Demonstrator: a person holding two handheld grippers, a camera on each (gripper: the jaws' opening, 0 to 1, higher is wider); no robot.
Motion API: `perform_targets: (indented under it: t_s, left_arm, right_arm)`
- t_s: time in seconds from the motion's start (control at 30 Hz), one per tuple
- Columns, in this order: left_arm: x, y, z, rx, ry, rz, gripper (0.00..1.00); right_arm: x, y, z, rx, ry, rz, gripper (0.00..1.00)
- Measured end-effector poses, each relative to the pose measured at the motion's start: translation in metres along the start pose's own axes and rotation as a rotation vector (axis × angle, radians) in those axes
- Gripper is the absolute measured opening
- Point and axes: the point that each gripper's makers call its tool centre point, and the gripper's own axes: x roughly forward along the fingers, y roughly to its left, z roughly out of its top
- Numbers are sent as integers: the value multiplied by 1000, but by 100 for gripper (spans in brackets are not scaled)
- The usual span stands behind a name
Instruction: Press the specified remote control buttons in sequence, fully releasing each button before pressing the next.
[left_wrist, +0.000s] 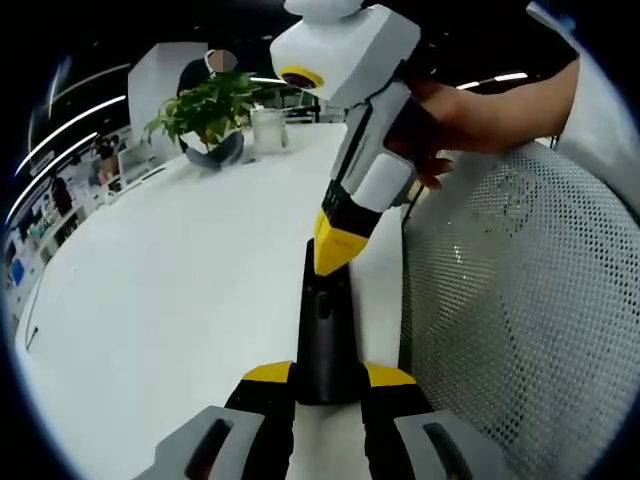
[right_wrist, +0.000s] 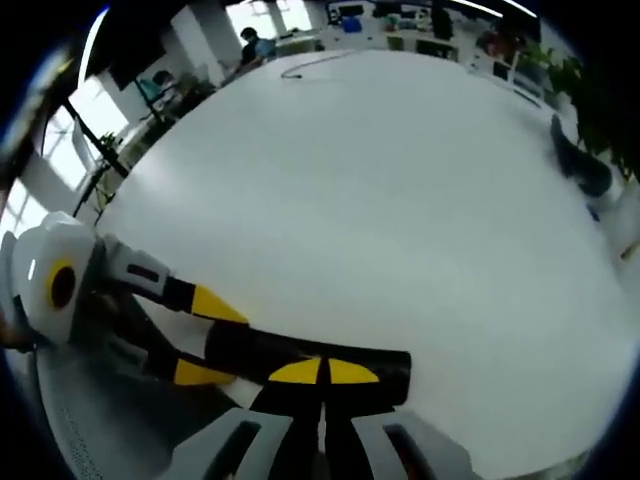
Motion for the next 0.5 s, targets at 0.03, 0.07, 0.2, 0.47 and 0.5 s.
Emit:
perform_targets:
  t_s: [0.03, 0.07, 0.2, 0.47, 0.5]
  left_arm:
    - [0, 0, 0, 0, 0, 0, 24]
    - [0, 0, 0, 0, -1, 0, 24]
    - [0, 1, 0, -1, -1, 0, 24]
    - [0, 1, 1, -1, -1, 0, 24]
    - [0, 1, 0, 0, -1, 0, 24]
  right_arm:
    - [0, 0, 0, 0, 0, 0, 0]
    - [0, 0, 0, 1, -2, -1, 0]
    - [1, 1, 1, -18, 4, -16, 0]
    - [1, -2, 2, 33, 65, 16, 0]
    - [1, 0, 1, 27, 59, 15, 0]
